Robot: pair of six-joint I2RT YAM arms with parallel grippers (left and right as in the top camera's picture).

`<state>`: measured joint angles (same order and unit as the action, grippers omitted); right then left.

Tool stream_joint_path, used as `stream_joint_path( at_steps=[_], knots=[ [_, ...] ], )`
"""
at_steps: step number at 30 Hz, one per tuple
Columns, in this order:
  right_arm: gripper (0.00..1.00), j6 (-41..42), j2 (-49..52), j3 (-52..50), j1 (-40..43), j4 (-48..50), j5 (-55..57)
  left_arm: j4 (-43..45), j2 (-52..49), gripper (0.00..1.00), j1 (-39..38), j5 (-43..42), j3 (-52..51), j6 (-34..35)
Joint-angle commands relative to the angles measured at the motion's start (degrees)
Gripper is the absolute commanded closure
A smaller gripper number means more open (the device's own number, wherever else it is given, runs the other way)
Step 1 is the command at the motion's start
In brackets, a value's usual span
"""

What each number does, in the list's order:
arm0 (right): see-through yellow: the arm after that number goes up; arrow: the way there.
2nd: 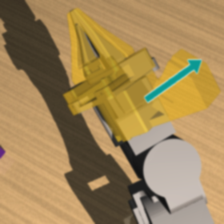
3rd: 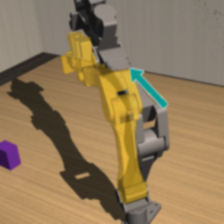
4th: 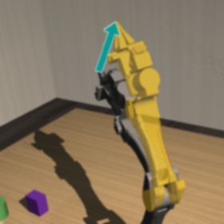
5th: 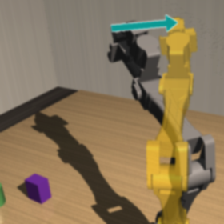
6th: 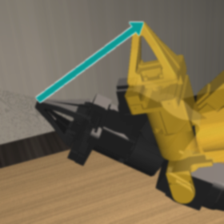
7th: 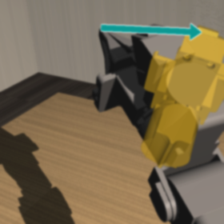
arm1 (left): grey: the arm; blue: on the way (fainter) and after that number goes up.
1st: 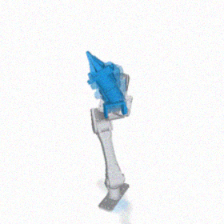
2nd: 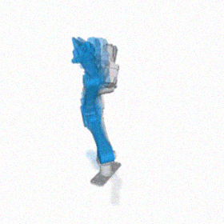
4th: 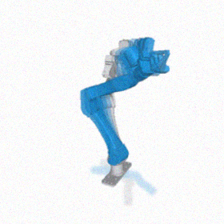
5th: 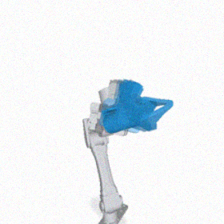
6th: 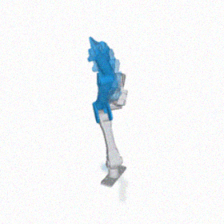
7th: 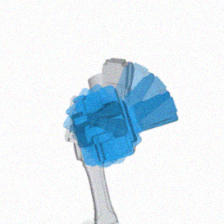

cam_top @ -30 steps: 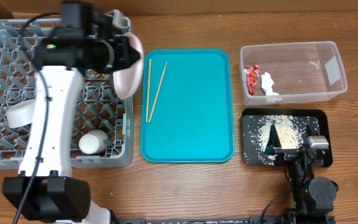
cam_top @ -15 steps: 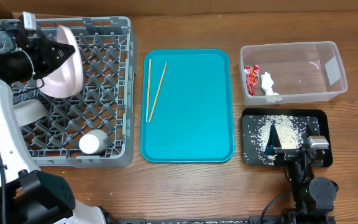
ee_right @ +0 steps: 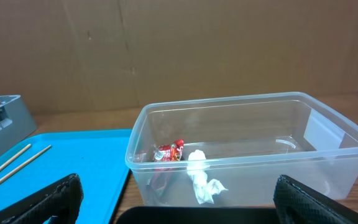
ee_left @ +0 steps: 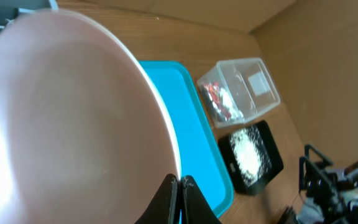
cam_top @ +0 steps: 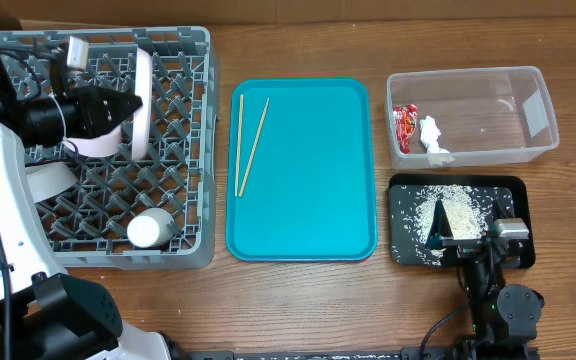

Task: Sort waste into correct bins and load items into the dishwasher
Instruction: 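Set the white plate into the rack and release it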

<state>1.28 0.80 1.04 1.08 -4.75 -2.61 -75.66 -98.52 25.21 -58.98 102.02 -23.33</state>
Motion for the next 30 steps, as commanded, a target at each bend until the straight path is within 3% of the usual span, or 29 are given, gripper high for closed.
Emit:
stream_joint_path(
  at_steps=[1,11,15,26,29,30],
  knots=[
    [0.00,-0.24,-0.63,-0.59,0.17,0.24,-0.02,-1.22,-0.52,0.96,-0.44,-1.53,0.72,-8.87],
    [0.00,-0.24,-0.63,-0.59,0.17,0.24,-0.02,-0.37,-5.09,0.96,-0.33,-0.83,0.50,-8.74],
    [0.00,-0.24,-0.63,-0.59,0.17,0.24,-0.02,1.22,-7.32,0.96,0.09,-0.87,0.50,-4.70],
    [0.00,-0.24,-0.63,-0.59,0.17,0.24,-0.02,2.67,-8.24,0.94,2.21,-0.85,0.50,-3.13],
    [0.00,-0.24,-0.63,-0.59,0.17,0.24,0.00,2.93,-8.24,0.77,3.19,-0.85,0.50,-0.44],
    [0.00,-0.24,-0.63,-0.59,0.17,0.24,0.00,3.08,-8.24,0.53,3.58,-0.87,0.50,0.96]
  ],
)
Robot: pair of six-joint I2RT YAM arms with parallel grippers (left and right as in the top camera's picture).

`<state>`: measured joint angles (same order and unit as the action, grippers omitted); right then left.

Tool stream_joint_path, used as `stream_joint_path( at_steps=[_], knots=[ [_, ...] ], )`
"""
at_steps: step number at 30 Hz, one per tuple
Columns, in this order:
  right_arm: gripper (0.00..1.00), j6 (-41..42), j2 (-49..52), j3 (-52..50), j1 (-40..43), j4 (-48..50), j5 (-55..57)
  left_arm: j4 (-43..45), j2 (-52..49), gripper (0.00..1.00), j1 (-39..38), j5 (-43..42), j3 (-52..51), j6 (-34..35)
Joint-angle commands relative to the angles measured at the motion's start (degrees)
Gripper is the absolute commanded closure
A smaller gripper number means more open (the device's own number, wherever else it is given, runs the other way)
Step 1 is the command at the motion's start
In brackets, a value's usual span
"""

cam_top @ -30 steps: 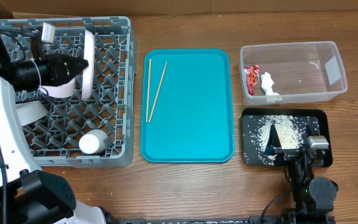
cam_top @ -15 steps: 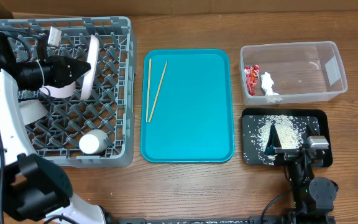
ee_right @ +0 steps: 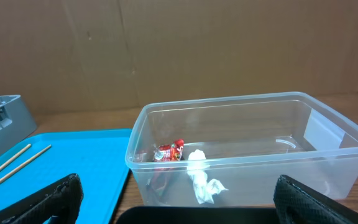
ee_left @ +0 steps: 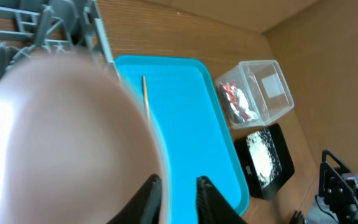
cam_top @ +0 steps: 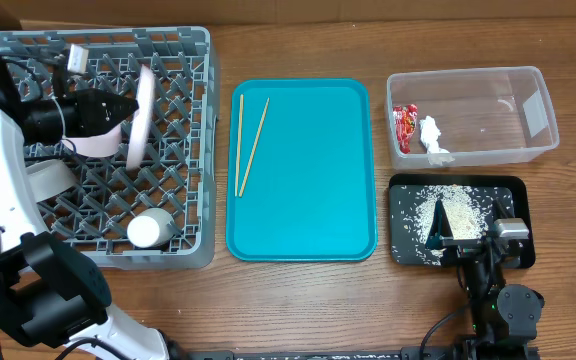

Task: Sort waste into correct bins and load items into the dishwasher
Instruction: 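Set the white plate into the rack and release it, then reach the left gripper to the chopsticks on the teal tray and grasp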

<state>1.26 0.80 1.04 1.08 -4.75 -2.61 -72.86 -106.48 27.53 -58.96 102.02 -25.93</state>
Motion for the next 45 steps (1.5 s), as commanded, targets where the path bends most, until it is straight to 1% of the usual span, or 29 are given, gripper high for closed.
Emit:
stream_joint_path(
  at_steps=[1,2,3,8,10,12,14,15,19,24,28,30,31,32,33,35,37,39,40,41,43,45],
  knots=[
    [0.00,-0.20,-0.63,-0.59,0.17,0.24,-0.02,0.31,-0.28,0.25,1.53,-0.98,0.52,4.37],
    [0.00,-0.20,-0.63,-0.59,0.17,0.24,-0.02,0.28,-0.26,0.03,1.77,-1.53,0.52,4.61],
    [0.00,-0.22,-0.63,-0.59,0.17,0.24,0.00,0.24,-0.24,0.00,2.03,-2.32,0.55,4.61],
    [0.00,-0.22,-0.63,-0.59,0.17,0.24,-0.02,-0.33,1.97,0.00,2.73,-5.64,1.57,5.51],
    [0.00,-0.22,-0.63,-0.59,0.17,0.24,-0.02,-0.85,4.24,0.00,2.21,-5.03,2.32,5.70],
    [0.00,-0.22,-0.63,-0.59,0.17,0.24,-0.02,-1.03,7.19,0.00,0.72,-2.62,2.69,6.05],
    [0.00,-0.20,-0.63,-0.59,0.17,0.24,-0.02,-0.85,10.58,0.00,-2.01,3.45,2.89,8.11],
    [0.00,-0.22,-0.63,-0.59,0.17,0.24,-0.02,-0.63,13.35,0.00,-5.44,9.49,2.89,9.84],
    [0.00,-0.22,-0.63,-0.59,0.17,0.24,-0.02,-0.20,17.03,0.00,-15.98,21.73,2.89,14.16],
    [0.00,-0.22,-0.63,-0.59,0.17,0.24,-0.02,-0.28,15.78,0.00,-30.86,39.56,2.54,22.82],
    [0.00,-0.22,-0.63,-0.59,0.17,0.24,-0.02,-0.24,12.24,0.00,-37.94,46.71,2.27,30.16],
    [0.00,-0.20,-0.63,-0.59,0.17,0.24,-0.02,-0.24,9.38,0.06,-40.52,48.39,2.27,33.94],
    [0.00,-0.22,-0.63,-0.59,0.17,0.24,-0.02,-0.11,7.82,0.12,-41.48,48.85,2.27,35.12],
    [0.00,-0.22,-0.63,-0.59,0.17,0.24,-0.02,0.17,4.28,0.23,-43.10,50.36,2.27,36.33],
    [0.00,-0.20,-0.63,-0.59,0.17,0.24,-0.02,0.24,2.25,0.27,-43.87,51.84,2.27,37.09],
    [0.00,-0.20,-0.63,-0.59,0.17,0.24,-0.02,0.61,-2.01,0.29,-45.07,54.64,2.27,38.45],
    [0.00,-0.20,-0.63,-0.59,0.17,0.24,-0.02,1.70,-6.38,0.33,-46.16,55.82,2.27,39.87],
    [0.00,-0.20,-0.63,-0.59,0.17,0.24,-0.02,3.96,-10.60,0.47,-47.17,56.68,2.27,41.29],
    [0.00,-0.22,-0.63,-0.59,0.17,0.24,-0.02,4.81,-12.20,0.57,-47.56,57.18,2.27,41.68],
    [0.00,-0.22,-0.63,-0.59,0.17,0.24,-0.02,5.90,-14.16,0.62,-48.02,58.75,2.27,42.82],
    [0.00,-0.22,-0.63,-0.59,0.17,0.24,-0.02,6.75,-17.09,0.64,-48.48,63.28,2.27,46.47],
    [0.00,-0.22,-0.63,-0.59,0.17,0.24,0.00,7.43,-19.37,0.62,-48.46,66.40,2.27,49.40]
  ],
)
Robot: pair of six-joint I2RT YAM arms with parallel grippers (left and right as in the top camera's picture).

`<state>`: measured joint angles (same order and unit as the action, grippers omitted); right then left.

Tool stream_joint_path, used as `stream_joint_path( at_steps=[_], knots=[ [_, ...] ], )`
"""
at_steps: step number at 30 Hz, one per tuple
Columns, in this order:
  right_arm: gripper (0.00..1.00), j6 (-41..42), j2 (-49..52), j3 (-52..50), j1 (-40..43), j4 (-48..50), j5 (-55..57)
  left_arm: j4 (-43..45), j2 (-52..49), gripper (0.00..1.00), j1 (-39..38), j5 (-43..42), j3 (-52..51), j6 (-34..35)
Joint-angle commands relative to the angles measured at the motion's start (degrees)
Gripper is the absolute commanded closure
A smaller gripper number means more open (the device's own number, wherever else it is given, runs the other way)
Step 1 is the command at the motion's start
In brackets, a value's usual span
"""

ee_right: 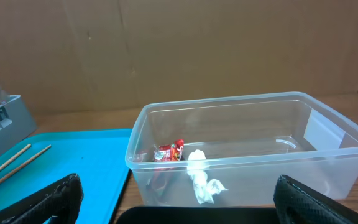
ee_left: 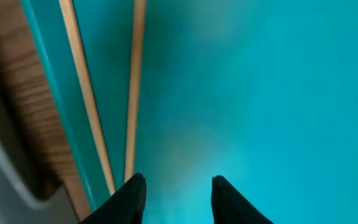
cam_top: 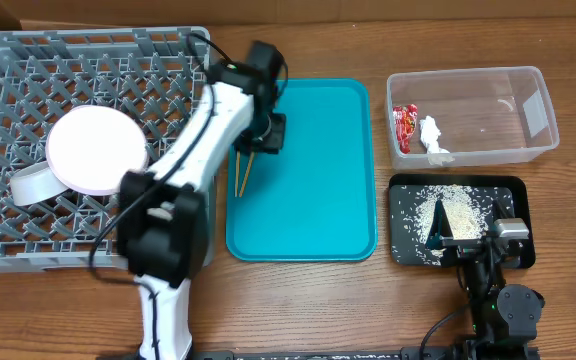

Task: Sort waste into correct bins and load items into the dishwasher
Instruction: 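Reach the left gripper to the chopsticks on the teal tray and grasp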

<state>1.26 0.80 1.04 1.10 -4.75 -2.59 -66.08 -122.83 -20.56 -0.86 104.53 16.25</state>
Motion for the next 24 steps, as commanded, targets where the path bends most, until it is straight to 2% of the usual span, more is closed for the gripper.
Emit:
stream_joint_path(
  at_steps=[1,7,16,18,20,22,24],
  knots=[
    [0.00,-0.20,-0.63,-0.59,0.15,0.24,-0.02,1.16,-3.78,0.61,-0.37,8.81,-0.24,7.69],
    [0.00,-0.22,-0.63,-0.59,0.15,0.24,-0.04,3.76,-6.40,0.55,-0.13,8.41,-0.24,7.13],
    [0.00,-0.22,-0.63,-0.59,0.15,0.24,-0.04,5.33,-10.69,0.54,-0.04,4.28,-0.24,-0.83],
    [0.00,-0.22,-0.63,-0.59,0.15,0.24,-0.04,5.46,-11.76,0.59,-0.04,3.34,-0.24,-1.68],
    [0.00,-0.22,-0.63,-0.59,0.15,0.24,-0.04,5.05,-11.76,0.74,-0.04,2.12,-0.24,-1.68],
    [0.00,-0.22,-0.63,-0.59,0.15,0.24,-0.04,4.11,-11.17,0.93,-0.04,1.05,0.52,-1.44],
    [0.00,-0.20,-0.63,-0.59,0.15,0.24,-0.04,1.57,-10.43,0.96,-0.04,1.07,2.25,-0.07]
  ],
)
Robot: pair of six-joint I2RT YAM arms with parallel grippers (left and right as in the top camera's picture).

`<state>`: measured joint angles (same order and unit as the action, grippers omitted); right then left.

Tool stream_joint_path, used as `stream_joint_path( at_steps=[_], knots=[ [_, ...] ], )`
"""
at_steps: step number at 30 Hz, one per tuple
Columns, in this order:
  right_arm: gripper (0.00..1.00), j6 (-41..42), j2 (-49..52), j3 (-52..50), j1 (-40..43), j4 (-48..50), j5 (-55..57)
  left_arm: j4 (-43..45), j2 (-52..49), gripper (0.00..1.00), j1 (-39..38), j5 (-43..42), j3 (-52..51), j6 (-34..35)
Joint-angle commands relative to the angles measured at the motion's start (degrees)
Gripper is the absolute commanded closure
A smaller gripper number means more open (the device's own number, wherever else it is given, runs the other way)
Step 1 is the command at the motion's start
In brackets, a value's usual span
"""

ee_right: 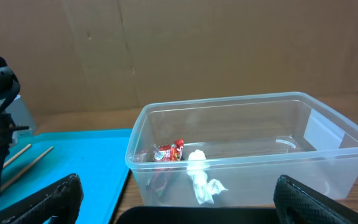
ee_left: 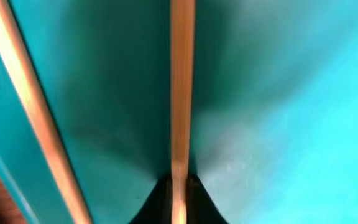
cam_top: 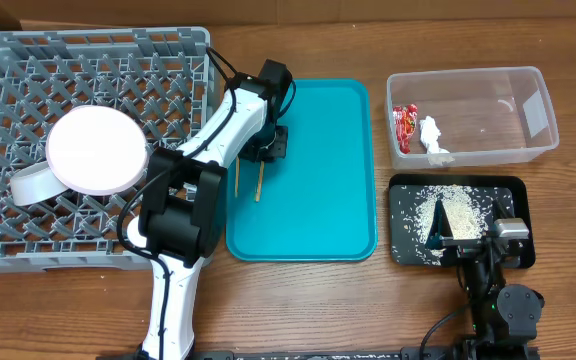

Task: Sort waste into correct bins and load items into the dishwasher
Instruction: 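Reach the left gripper to the chopsticks on the teal tray and grasp, then carry the chopstick to the rack and drop it in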

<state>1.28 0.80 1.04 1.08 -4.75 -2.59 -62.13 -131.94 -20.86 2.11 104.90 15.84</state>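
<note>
Two wooden chopsticks lie at the left side of the teal tray [cam_top: 318,180]. My left gripper [cam_top: 269,146] is down on the tray, shut on one chopstick [ee_left: 181,81], which runs straight out from between the fingertips; the left gripper [ee_left: 179,186] fills the bottom edge of that view. The other chopstick [ee_left: 30,106] lies free beside it, along the tray's left rim [cam_top: 236,178]. A pink plate [cam_top: 96,150] lies flat in the grey dish rack [cam_top: 168,50]. My right gripper [ee_right: 179,205] stands open near the clear bin [ee_right: 247,149].
The clear bin [cam_top: 488,85] at the back right holds a red wrapper [cam_top: 404,124] and a white tissue [cam_top: 433,135]. A black tray [cam_top: 408,200] with rice sits in front of it. A white bowl [cam_top: 30,184] lies in the rack beside the plate.
My left gripper was open just above the tray beside the two chopsticks. Now it is lower and shut on the right-hand chopstick, which has shifted slightly. The right arm has not moved.
My left gripper held the pink plate on edge over the rack. Then its fingers stood apart with the plate leaning in the rack. Later the plate lay flat in the rack and the gripper was open over the tray's chopsticks; now it grips one.
</note>
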Motion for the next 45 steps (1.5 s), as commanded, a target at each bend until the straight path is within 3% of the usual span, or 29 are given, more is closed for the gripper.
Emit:
stream_joint_path(
  at_steps=[1,8,12,17,24,32,39,45],
  knots=[
    [0.00,-0.24,-0.63,-0.59,0.17,0.24,-0.04,-3.96,-0.68,0.96,0.26,-1.57,3.10,1.44],
    [0.00,-0.24,-0.63,-0.59,0.17,0.24,-0.04,-13.55,10.67,0.96,1.92,0.20,12.96,5.66],
    [0.00,-0.24,-0.63,-0.59,0.17,0.24,-0.04,-15.52,18.53,0.96,4.72,2.62,13.42,5.64],
    [0.00,-0.24,-0.63,-0.59,0.17,0.24,-0.04,-21.44,21.35,0.96,11.37,10.69,13.09,4.33],
    [0.00,-0.24,-0.63,-0.59,0.17,0.24,-0.02,-18.05,18.67,0.95,18.10,6.25,8.02,0.31],
    [0.00,-0.24,-0.63,-0.59,0.17,0.24,-0.04,-11.56,17.68,0.96,18.60,-3.10,3.74,-6.64],
    [0.00,-0.24,-0.63,-0.59,0.17,0.24,-0.04,-8.07,17.57,0.96,18.69,-3.28,-0.28,-3.76],
    [0.00,-0.24,-0.63,-0.59,0.17,0.24,-0.04,-2.36,17.49,0.96,18.60,-7.78,-5.53,-6.40]
  ],
)
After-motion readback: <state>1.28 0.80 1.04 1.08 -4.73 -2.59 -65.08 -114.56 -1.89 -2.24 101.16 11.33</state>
